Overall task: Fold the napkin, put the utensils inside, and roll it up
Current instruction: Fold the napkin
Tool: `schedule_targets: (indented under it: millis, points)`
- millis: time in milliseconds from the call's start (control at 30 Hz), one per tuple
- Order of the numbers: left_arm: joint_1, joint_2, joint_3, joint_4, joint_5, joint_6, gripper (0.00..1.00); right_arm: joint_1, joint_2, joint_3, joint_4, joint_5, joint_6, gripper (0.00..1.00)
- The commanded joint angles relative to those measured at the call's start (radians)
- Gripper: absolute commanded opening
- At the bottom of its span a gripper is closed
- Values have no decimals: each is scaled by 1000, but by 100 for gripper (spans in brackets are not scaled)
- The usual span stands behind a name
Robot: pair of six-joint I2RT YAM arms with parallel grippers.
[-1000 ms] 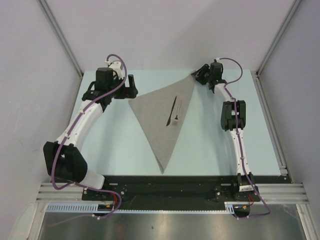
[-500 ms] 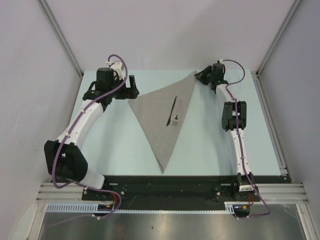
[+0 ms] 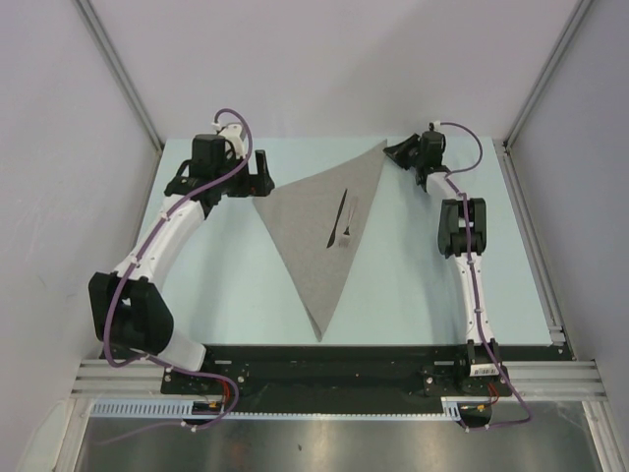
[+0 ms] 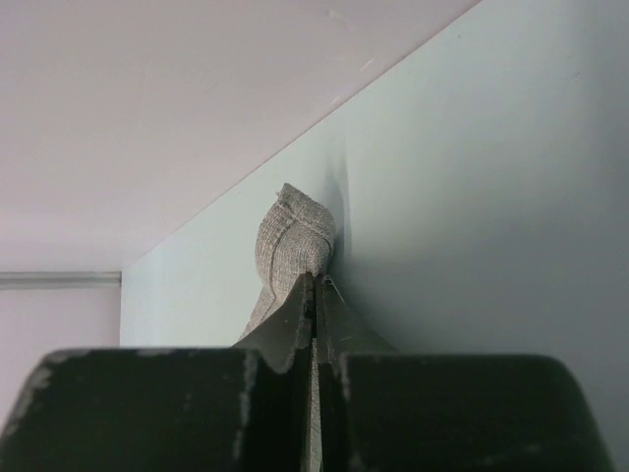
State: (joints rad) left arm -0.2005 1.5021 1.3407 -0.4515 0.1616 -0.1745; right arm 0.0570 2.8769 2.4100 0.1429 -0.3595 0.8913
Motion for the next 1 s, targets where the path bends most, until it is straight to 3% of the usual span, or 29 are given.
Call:
schedule_targets:
  millis: [0,267,500,967]
  points:
    - [4,4,31,1,10,9,100,-6,-53,-161,153,-24,-11,0]
    - [4,7,31,1,13,7,100,-14,-119,-245,453,-186,67,0]
    - [4,3,31,4,21,3,100,0,-183,-314,592,-315,153,0]
    - [4,-3,25,16,46,-10,100,56,-484,-926,885,-478,227,0]
